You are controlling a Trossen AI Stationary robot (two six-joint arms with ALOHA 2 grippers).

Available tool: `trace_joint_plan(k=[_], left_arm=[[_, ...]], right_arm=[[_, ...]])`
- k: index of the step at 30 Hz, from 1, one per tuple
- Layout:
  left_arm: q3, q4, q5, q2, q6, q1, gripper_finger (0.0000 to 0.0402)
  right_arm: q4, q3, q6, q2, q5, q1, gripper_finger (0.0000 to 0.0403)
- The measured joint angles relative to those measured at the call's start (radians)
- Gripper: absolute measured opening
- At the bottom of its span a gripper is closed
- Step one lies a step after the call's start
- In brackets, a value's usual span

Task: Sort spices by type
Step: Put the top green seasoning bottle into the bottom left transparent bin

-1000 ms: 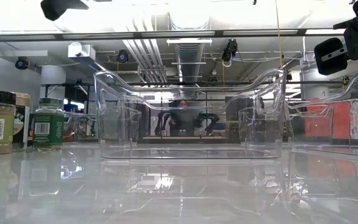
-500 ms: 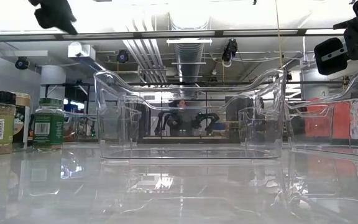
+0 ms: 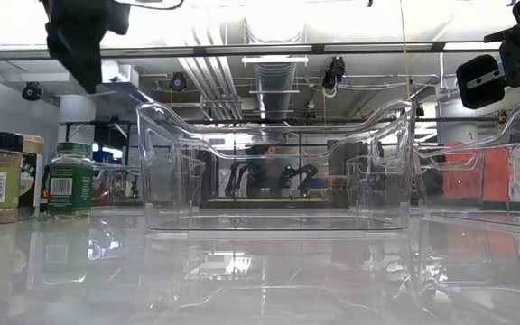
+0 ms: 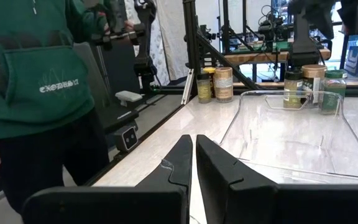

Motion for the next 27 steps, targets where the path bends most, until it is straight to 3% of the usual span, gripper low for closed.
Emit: trace_joint_plan(k=[5, 17, 23, 27], left_arm=[[0.0, -0.032, 0.01, 0.033, 0.023, 0.0, 0.0263], [-0.004, -0.093, 0.104, 0.157, -0.346, 0.003, 0.0263], [-0.011, -0.123, 0.085, 0.191, -0.343, 0.039, 0.0263], [-0.011, -0.111, 0.066, 0.198, -0.199, 0.075, 0.0263]], right_arm=[[0.0, 0.0, 0.0, 0.0, 0.0, 0.0, 0.0013], [0.0, 0.0, 0.0, 0.0, 0.0, 0.0, 0.0013], [0.0, 0.0, 0.0, 0.0, 0.0, 0.0, 0.0013], [0.0, 0.0, 0.0, 0.0, 0.0, 0.0, 0.0013]])
